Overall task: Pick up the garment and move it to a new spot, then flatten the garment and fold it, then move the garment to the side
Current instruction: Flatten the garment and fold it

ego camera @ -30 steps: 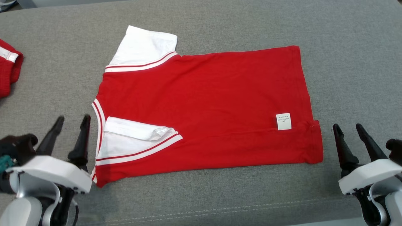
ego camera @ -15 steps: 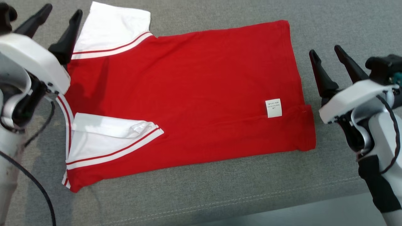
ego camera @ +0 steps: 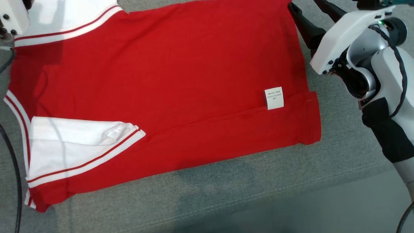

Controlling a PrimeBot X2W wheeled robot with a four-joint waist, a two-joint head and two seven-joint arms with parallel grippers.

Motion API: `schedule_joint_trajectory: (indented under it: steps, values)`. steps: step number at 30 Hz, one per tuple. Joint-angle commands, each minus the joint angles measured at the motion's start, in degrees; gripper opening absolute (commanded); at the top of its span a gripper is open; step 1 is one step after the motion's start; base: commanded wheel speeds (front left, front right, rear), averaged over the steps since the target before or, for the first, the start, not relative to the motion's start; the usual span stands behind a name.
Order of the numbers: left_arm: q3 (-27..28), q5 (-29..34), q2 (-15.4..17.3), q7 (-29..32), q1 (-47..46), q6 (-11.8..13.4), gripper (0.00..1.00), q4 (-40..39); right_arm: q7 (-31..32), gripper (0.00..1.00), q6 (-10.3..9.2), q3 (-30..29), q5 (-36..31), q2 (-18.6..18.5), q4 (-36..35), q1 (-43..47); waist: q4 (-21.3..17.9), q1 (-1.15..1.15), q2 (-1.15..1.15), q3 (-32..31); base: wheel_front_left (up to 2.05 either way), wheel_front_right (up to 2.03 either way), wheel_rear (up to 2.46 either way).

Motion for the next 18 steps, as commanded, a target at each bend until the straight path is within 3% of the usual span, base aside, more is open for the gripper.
schedule_joint_trajectory:
  steps: [1,18]
  values:
    - [1.03,-0.44,3.47,0.51,-3.31,-0.32,1.0,0.19,0.59,1.0,0.0,1.31,1.28,-0.31,-0.23,-1.2,-1.36,0.0,0.0,1.72,0.0,0.0,0.0]
    - [-7.85,-4.67,6.38,-2.16,-11.06,-0.41,1.0,7.84,-1.06,1.0,0.0,12.04,11.24,1.29,7.63,-12.65,-3.37,0.0,0.0,6.34,0.0,0.0,0.0]
